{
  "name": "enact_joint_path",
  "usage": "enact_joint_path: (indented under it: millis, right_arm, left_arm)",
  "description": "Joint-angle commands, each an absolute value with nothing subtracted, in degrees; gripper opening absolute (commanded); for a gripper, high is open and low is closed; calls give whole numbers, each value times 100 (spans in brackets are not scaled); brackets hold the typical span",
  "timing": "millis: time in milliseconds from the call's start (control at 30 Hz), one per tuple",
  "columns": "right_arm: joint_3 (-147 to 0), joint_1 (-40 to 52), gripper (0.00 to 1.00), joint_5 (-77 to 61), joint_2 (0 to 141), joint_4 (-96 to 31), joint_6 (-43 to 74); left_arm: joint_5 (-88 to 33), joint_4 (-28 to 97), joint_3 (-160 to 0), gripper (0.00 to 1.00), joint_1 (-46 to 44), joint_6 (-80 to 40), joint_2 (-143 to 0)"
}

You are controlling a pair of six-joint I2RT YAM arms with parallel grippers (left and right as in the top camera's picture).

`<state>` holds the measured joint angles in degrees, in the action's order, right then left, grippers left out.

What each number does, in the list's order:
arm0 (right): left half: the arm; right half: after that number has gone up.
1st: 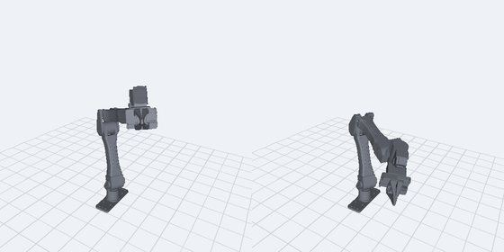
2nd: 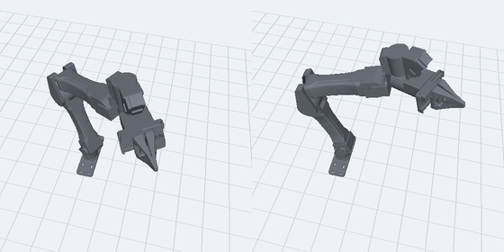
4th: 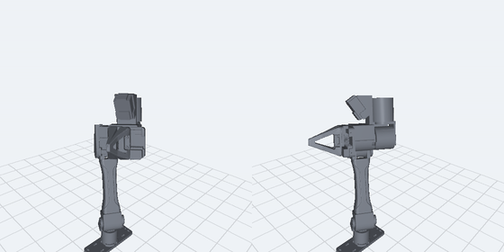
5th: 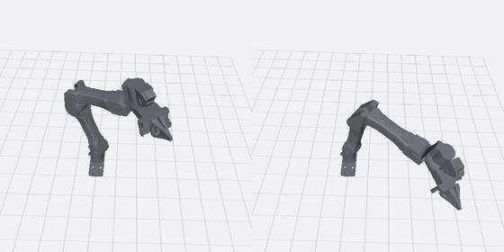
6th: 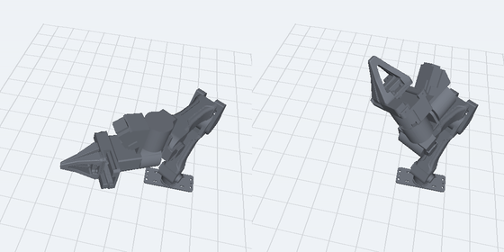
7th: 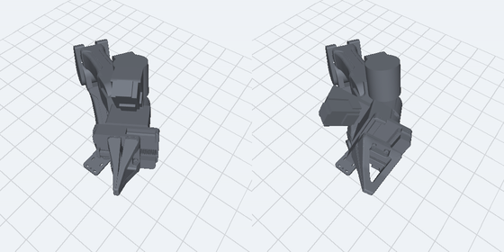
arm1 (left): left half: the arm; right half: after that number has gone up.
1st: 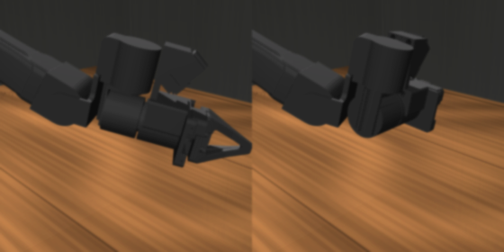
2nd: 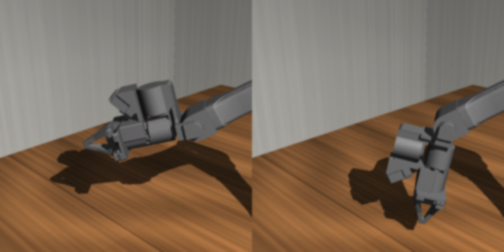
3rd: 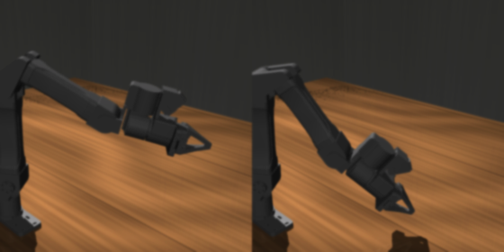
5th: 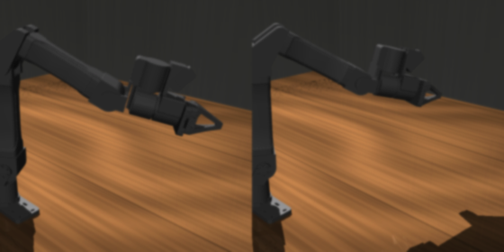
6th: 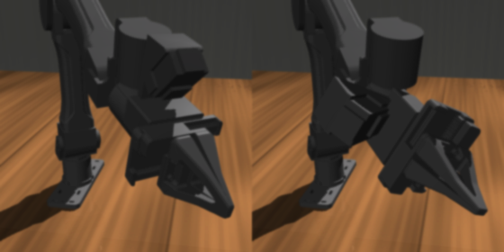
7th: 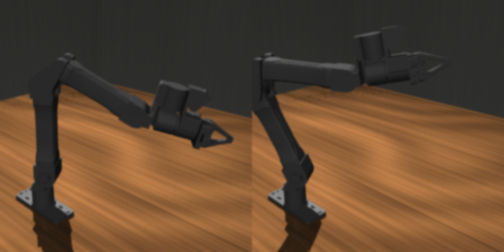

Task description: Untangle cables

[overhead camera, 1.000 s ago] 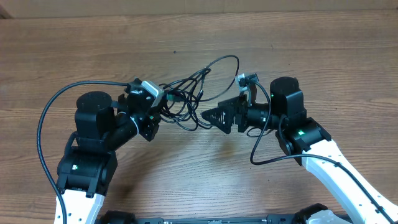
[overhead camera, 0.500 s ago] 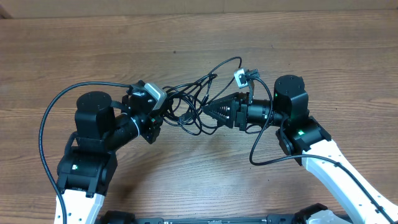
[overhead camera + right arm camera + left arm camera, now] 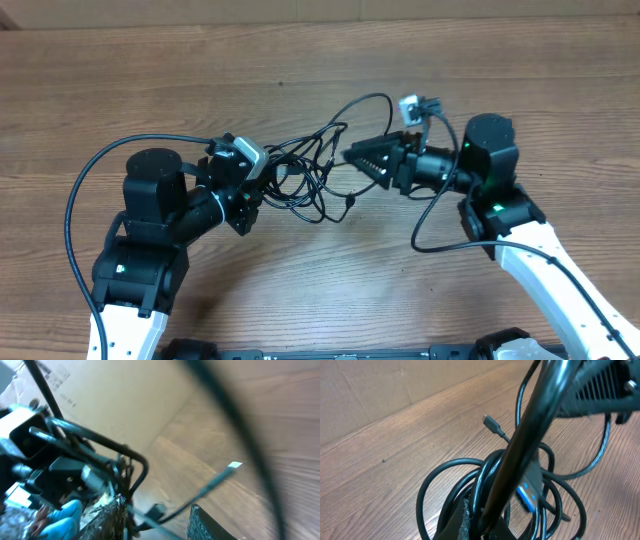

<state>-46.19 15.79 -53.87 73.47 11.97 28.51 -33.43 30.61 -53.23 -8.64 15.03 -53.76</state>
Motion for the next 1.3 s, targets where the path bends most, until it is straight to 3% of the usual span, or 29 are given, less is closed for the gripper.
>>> enact_joint_path:
  millis: [0, 133, 200, 233, 300, 400, 667, 1000, 1267]
  right_arm:
    - [-4696, 1337, 4, -5411, 7341, 1236, 2853]
    - [-4696, 1214, 4, -5411, 7341, 1234, 2853]
    - [-4696, 1214, 30, -5413, 7341, 1234, 2853]
    - [-4696, 1214, 54, -5411, 7341, 1221, 2851]
    - [-4696, 1214, 79, -5413, 7341, 1179, 2851]
    - [-4696, 1214, 100, -5411, 7341, 1094, 2849]
    - [-4694, 1214, 100, -5179, 7343, 681, 2200]
    - [-4694, 1214, 100, -2668, 7343, -423, 1415]
    - [-4694, 1229, 100, -2958, 7343, -414, 1041]
  left_arm:
    - [-3411, 3039, -5492, 4, -864, 1520, -5301]
    - [-3411, 3037, -5492, 4, -864, 1520, -5301]
    - [-3411, 3035, -5492, 4, -864, 1520, -5301]
    - [-3411, 3033, -5492, 4, -864, 1520, -5301]
    - [-3411, 3020, -5492, 4, -864, 1520, -5301]
    - [-3411, 3015, -5492, 4, -864, 1520, -5301]
    - [-3413, 2987, -5492, 4, -864, 1509, -5301]
    - [-3411, 2967, -5492, 4, -864, 1457, -5301]
    - [-3417, 2952, -5492, 4, -864, 1385, -5304]
